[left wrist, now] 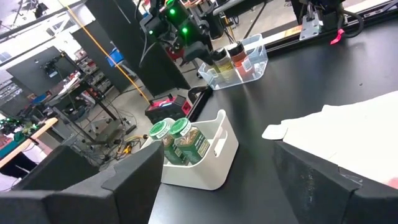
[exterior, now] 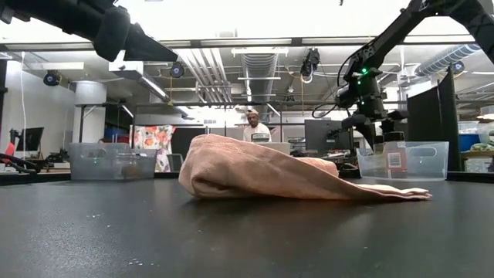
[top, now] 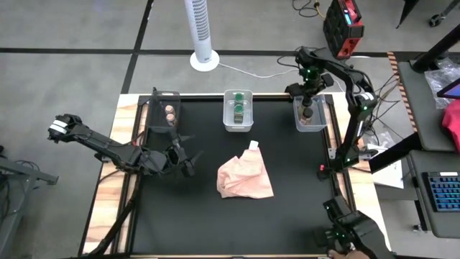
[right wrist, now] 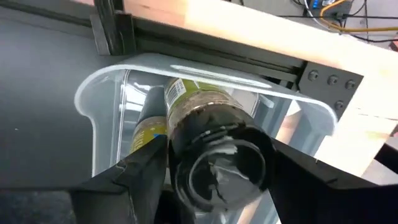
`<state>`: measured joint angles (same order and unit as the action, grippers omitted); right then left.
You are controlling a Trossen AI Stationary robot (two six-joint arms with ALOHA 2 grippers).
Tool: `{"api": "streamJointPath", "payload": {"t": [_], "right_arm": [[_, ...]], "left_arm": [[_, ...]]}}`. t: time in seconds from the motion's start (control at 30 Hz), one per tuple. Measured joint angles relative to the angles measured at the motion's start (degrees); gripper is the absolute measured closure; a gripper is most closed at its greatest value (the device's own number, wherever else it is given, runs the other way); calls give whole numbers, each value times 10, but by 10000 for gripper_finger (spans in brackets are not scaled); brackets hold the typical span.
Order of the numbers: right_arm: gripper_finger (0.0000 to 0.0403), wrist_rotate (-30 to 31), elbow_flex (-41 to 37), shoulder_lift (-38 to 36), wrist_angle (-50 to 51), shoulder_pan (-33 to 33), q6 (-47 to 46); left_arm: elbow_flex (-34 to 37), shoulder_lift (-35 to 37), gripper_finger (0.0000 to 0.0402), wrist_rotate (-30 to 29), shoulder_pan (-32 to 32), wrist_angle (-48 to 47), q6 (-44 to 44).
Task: Sort spices by type
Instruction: Put the black spice bottle into the transparent bin, then return to Home Position
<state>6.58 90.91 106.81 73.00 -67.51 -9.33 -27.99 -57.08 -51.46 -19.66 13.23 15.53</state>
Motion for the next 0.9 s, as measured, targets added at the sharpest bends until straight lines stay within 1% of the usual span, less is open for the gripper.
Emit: {"api": "streamJointPath", "payload": {"t": [0.23, 0.5, 0.73, 0.8, 0.87, 0.9], "right_arm": [[131, 7, 35, -2, 7, 0, -12], [92, 9, 94, -3, 47, 4, -30], [73, 9, 155, -5, 73, 19, -53], [73, 11, 169, -11, 55, 32, -62], [75, 11, 173, -25, -4, 54, -58], [77, 11, 173, -33, -49, 71, -53]], "left_arm": [[0, 0, 118, 0, 0, 0, 0], [0, 0, 118, 0, 0, 0, 0], [0, 0, 118, 0, 0, -1, 0], [0, 0, 118, 0, 0, -1, 0], [0, 0, 118, 0, 0, 0, 0], [0, 0, 118, 0, 0, 0, 0]]}}
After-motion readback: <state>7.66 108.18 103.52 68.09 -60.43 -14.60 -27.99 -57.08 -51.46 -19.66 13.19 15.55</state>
